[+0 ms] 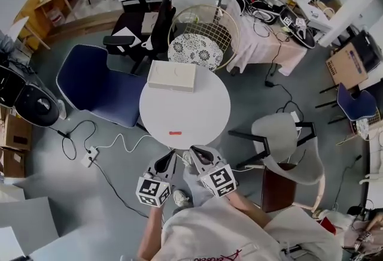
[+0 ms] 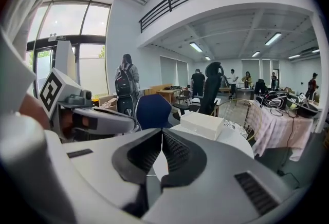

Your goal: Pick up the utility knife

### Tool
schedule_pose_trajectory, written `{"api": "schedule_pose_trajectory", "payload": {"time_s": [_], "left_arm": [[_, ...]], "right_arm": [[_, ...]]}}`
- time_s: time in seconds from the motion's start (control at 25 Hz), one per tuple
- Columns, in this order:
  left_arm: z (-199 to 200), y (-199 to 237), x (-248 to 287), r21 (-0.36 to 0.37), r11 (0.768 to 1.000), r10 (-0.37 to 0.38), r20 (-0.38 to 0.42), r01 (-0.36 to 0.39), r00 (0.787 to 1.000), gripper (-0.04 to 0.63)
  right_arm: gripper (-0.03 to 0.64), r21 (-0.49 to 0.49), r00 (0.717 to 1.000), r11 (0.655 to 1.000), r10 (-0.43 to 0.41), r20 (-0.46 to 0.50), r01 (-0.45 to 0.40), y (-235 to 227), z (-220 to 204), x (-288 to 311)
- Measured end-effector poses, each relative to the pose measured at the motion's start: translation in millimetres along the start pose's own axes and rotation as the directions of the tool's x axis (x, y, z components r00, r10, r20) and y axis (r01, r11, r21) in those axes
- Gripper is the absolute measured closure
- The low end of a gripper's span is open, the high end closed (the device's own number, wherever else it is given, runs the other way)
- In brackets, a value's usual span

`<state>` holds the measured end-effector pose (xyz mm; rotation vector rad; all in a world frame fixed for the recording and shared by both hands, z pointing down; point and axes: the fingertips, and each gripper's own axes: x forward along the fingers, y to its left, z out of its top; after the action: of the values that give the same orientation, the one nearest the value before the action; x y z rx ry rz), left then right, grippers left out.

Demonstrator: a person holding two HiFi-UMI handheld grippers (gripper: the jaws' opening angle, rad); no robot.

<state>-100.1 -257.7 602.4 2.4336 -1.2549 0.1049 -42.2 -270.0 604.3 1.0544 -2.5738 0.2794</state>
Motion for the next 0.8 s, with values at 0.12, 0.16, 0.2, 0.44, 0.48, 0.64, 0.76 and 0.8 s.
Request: {"api": "schedule_pose_trajectory", "payload": {"time_s": [0.12,0.16,0.2,0.44,0.48,0.64,0.76,0.8], "left_arm": [[-11.0,5.9,1.5,-0.021,1.0,0.013,-0.021,-0.013,1.0,0.583],[-15.7,7.8,1.3,-0.029,0.999,0.016,-0.029,-0.017,0.999,0.583],[-20.3,9.2,1.0,-0.037,0.999,0.019,-0.039,-0.02,0.999,0.583],[-39.3,16.1,5.8,-0.061,0.998,0.016,-0.089,-0.022,0.996,0.583],[-41.2,17.7,7.3,-0.063,0.998,0.015,-0.095,-0.021,0.995,0.583],[-44.0,20.3,10.1,-0.073,0.997,0.013,-0.103,-0.02,0.995,0.583],[-46.6,21.4,11.0,-0.079,0.997,0.007,-0.109,-0.016,0.994,0.583],[-47.3,22.4,10.9,-0.082,0.996,0.007,-0.11,-0.017,0.994,0.583]], "right_arm": [[0.6,0.019,0.999,1.0,0.019,-0.038,-0.018,2.1,-17.8,6.7],[0.6,0.028,0.998,0.999,0.024,-0.049,-0.023,3.4,-23.0,8.4],[0.6,0.038,0.998,0.999,0.029,-0.06,-0.027,4.6,-28.0,9.7],[0.6,0.086,0.992,0.996,0.044,-0.119,-0.034,5.6,-56.9,19.5],[0.6,0.088,0.991,0.996,0.045,-0.125,-0.034,4.9,-59.7,21.7],[0.6,0.068,0.986,0.997,0.048,-0.162,-0.037,2.5,-71.8,25.9],[0.6,-0.011,0.98,0.999,0.045,-0.194,-0.049,-0.4,-77.0,30.3],[0.6,-0.056,0.977,0.997,0.042,-0.208,-0.054,-1.5,-78.2,32.6]]}}
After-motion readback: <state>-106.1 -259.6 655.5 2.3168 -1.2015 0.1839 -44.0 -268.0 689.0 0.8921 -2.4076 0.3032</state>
